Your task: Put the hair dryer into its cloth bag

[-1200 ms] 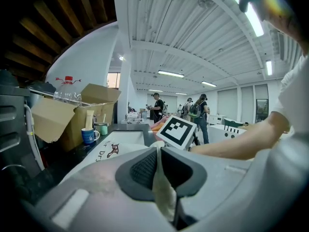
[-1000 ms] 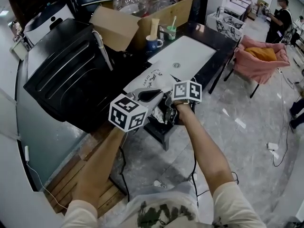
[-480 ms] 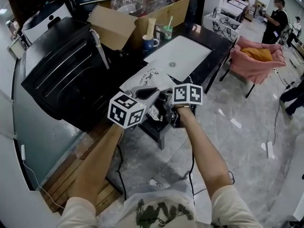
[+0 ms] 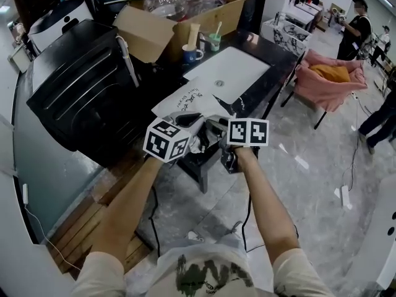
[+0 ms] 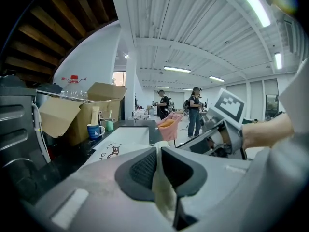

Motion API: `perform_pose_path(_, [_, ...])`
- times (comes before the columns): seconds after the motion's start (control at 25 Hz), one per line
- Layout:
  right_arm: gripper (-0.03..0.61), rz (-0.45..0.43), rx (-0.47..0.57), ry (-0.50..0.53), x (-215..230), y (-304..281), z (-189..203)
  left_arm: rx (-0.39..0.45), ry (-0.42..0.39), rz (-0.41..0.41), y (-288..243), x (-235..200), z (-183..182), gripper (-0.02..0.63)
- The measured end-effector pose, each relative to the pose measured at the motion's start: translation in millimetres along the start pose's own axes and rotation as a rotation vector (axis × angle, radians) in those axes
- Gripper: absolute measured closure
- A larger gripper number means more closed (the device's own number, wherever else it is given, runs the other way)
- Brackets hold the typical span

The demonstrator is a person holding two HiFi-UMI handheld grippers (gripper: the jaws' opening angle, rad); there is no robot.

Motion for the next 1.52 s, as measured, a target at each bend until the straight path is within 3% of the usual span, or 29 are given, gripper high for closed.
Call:
perform_pose_path(0.24, [0.391,0.025,0.032,0.067,-3,29,-3,-0.026,0.020,-0.026,-5,6,5,0.574])
perform_pose_path(0.4, [0.418,0.064,0.037,0.136,0,43,-3,-0.028,0.047,-0.056,-6,12,8,0.506])
perform_pose_path(0.92, [0.502,0.102,0.084,0.361,-2,91,-23,0.101,0.157,-0.271,29,35,-8,0.506])
perform_pose_path(1.16, [0.532,0.124,0.115,0.467,-3,108,-33,0.142,0.154,-0.368,46,48,-13,0.558])
perform_pose_path(1.36, [0.579,0.123,0.163,0.487,0,120,-43,0.160,0.180,-0.414,52,52,-14,0.588])
perform_pose_path(1.52, [0.580,0.118,0.176,0.499,2,122,-47,0.172,0.184,-0.441,55,52,-17,0.607])
Point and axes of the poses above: the fingertips, and each gripper's own axes: y backward along the fingers, x to its right, z out of its underside, the point moved 8 cm from there along y, backward along the fingers, and after that the axes turned 6 degrees about y, right-handed, at the moved point
